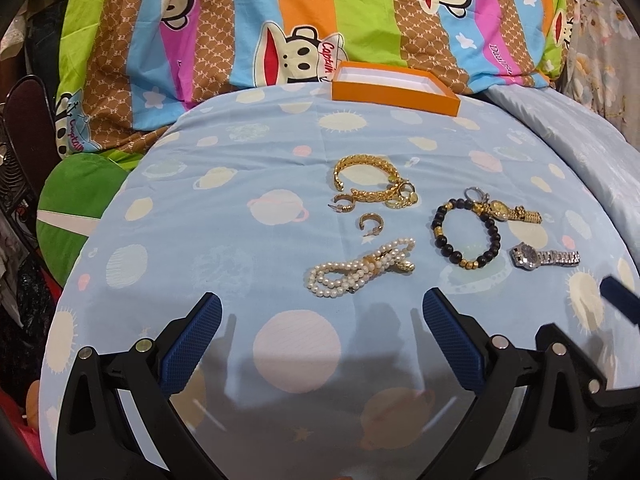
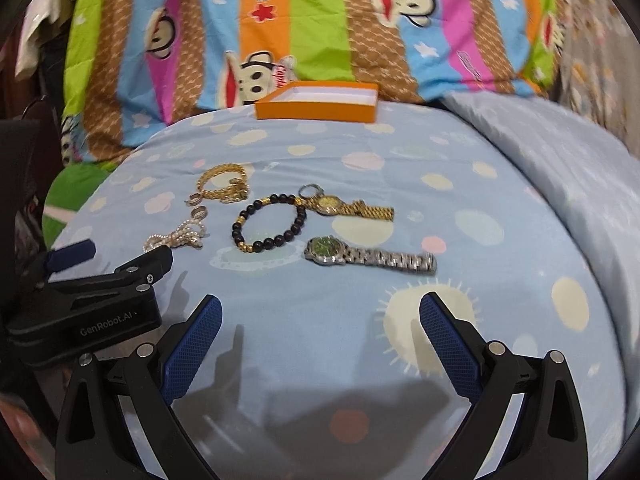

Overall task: Organize jewelry
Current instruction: 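Move the right tool to the silver dark-faced watch and grasp it, then lift the silver watch with the right tool while the left tool approaches the gold bangle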

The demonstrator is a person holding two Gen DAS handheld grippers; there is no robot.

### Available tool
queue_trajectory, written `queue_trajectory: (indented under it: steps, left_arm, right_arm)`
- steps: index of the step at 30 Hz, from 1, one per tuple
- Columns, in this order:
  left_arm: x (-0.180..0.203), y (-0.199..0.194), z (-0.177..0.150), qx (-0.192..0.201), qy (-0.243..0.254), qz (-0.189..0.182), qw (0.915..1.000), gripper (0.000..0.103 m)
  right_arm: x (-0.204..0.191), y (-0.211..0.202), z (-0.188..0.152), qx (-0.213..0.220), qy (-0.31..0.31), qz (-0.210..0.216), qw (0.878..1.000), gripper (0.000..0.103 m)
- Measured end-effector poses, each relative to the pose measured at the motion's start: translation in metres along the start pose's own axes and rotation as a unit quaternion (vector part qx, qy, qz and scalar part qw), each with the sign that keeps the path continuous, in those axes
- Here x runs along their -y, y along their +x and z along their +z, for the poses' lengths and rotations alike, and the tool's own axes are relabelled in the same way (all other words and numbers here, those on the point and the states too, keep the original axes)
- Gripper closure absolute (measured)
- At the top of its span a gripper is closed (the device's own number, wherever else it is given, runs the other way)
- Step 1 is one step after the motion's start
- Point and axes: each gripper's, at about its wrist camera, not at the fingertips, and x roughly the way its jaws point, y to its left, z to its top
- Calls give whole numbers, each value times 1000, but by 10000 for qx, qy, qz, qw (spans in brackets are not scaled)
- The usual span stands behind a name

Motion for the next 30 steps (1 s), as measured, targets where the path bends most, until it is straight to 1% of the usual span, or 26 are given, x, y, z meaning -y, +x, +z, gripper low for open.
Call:
queue_trajectory:
  steps: [2,5,7,10,14,16,17,19,20,22,25,30]
  left_arm:
    - [-7,1,1,-20,-36,43,10000,5]
    - [-22,1,4,-51,-111,-101,9999,5]
    - [-28,3,5,-62,-101,-72,9999,5]
    - [-34,6,6,-95,-74,-38,9999,5]
    - [-36,12,10,-181,-96,-149,9997,5]
    - [-36,13,12,-194,-84,-175,9996,5]
    - [-34,15,13,-191,-58,-186,9996,5]
    - [-33,17,16,-190,-30,-174,9997,5]
    - [-32,18,17,-193,-24,-183,9996,5]
    - [-31,20,19,-201,-32,-185,9996,5]
    - [-32,22,21,-225,-56,-216,9995,5]
    - [-31,24,23,-211,-37,-244,9995,5]
  right_arm:
    - [1,3,5,26,-298,89,9995,8]
    - [5,13,14,-49,-777,279,9966,17]
    - [11,24,20,-164,-962,515,9939,28]
    - [22,41,30,-347,-1052,850,9902,34]
    - [29,55,39,-466,-1185,1105,9857,38]
    - [30,63,41,-578,-1269,1208,9828,45]
    - [30,66,42,-623,-1289,1230,9820,47]
    - [30,70,41,-707,-1302,1326,9800,58]
    - [30,70,41,-729,-1301,1392,9790,61]
    - [28,70,40,-743,-1335,1446,9776,72]
    - [28,68,39,-752,-1305,1413,9784,74]
    - [29,66,38,-746,-831,1216,9863,75]
